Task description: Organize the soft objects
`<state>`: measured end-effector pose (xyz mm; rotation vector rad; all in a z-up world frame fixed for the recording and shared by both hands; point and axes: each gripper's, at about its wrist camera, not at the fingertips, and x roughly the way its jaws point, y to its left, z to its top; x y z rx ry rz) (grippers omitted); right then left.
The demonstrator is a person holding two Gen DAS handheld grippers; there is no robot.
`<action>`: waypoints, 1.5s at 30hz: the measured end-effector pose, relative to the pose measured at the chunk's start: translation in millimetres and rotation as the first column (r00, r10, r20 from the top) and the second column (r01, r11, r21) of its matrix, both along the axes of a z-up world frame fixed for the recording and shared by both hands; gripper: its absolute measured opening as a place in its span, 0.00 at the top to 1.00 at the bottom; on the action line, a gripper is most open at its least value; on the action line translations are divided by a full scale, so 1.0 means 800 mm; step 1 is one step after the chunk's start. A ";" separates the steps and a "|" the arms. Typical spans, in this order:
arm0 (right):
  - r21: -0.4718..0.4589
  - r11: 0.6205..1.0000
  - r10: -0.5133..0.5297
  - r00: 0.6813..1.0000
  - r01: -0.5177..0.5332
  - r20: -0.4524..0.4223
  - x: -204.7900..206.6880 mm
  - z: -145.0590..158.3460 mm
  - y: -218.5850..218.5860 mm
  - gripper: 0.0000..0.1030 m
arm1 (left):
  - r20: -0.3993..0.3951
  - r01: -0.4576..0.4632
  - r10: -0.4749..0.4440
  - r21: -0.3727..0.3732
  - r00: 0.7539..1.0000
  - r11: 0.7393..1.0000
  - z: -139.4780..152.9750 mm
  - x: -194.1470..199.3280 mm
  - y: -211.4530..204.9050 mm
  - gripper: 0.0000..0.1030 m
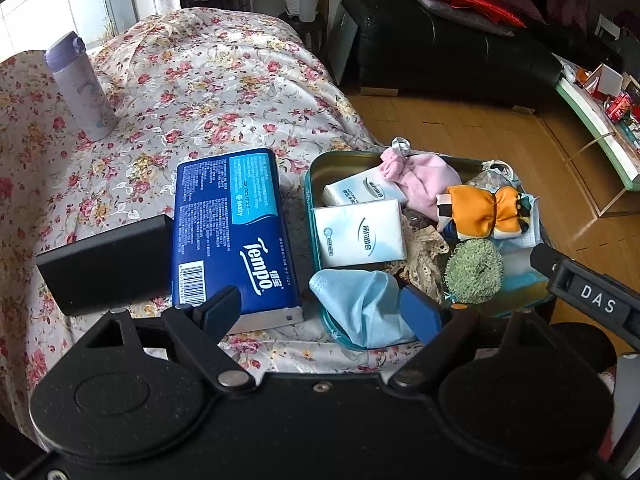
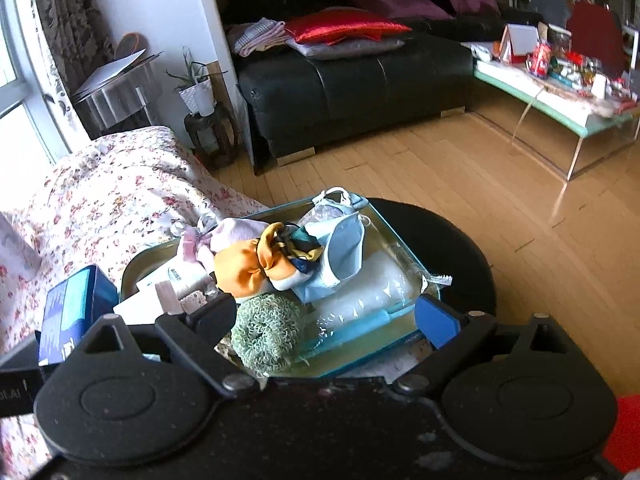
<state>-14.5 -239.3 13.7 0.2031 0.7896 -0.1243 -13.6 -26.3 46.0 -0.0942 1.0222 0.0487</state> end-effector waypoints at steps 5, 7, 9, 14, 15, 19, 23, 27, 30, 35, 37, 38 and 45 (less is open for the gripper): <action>-0.023 1.000 0.003 1.000 -0.003 0.024 0.000 -0.002 0.007 0.06 | 0.002 -0.007 0.007 0.001 1.000 1.000 0.000 -0.001 0.002 0.19; -0.027 1.000 0.002 1.000 -0.001 0.030 0.001 -0.002 0.008 0.06 | 0.004 -0.009 0.009 0.001 1.000 1.000 0.000 -0.001 0.002 0.19; -0.036 0.999 0.001 0.999 0.001 0.040 0.000 -0.002 0.010 0.06 | 0.005 -0.009 0.009 0.006 1.000 1.000 -0.001 -0.001 0.001 0.19; -0.064 0.998 0.019 0.998 -0.016 0.052 0.001 -0.003 0.016 0.06 | 0.007 -0.012 0.012 0.017 1.000 1.000 -0.002 -0.001 0.000 0.19; -0.065 0.998 0.023 0.998 -0.019 0.051 0.001 -0.003 0.017 0.06 | 0.007 -0.013 0.013 0.018 1.000 1.000 -0.002 -0.001 0.000 0.19; -0.054 0.998 0.021 0.999 -0.018 0.050 0.002 -0.003 0.015 0.06 | 0.005 -0.017 0.017 0.021 1.000 1.000 -0.003 0.000 0.002 0.19; -0.030 1.000 0.012 0.999 -0.011 0.046 0.002 -0.004 0.011 0.06 | 0.005 -0.020 0.020 0.019 1.000 1.000 -0.004 0.001 0.003 0.19; -0.026 1.000 0.013 0.999 -0.011 0.045 0.002 -0.005 0.011 0.06 | 0.006 -0.019 0.019 0.020 1.000 1.000 -0.004 0.001 0.004 0.19; -0.031 0.999 0.013 0.999 -0.012 0.047 0.002 -0.004 0.012 0.06 | 0.008 -0.018 0.018 0.021 1.000 1.000 -0.003 0.000 0.003 0.19; -0.031 0.999 0.013 0.999 -0.012 0.047 0.002 -0.004 0.012 0.06 | 0.010 -0.015 0.015 0.023 1.000 1.000 -0.001 0.000 0.002 0.19; -0.032 0.999 0.014 0.999 -0.013 0.047 0.002 -0.004 0.012 0.06 | 0.011 -0.016 0.016 0.024 1.000 1.000 -0.001 0.000 0.002 0.19; -0.031 0.999 0.014 0.999 -0.012 0.047 0.002 -0.004 0.012 0.06 | 0.011 -0.016 0.016 0.024 1.000 1.000 -0.001 -0.001 0.002 0.19; -0.032 0.999 0.014 0.999 -0.013 0.047 0.001 -0.004 0.012 0.06 | 0.012 -0.018 0.018 0.024 1.000 1.000 0.000 -0.001 0.003 0.19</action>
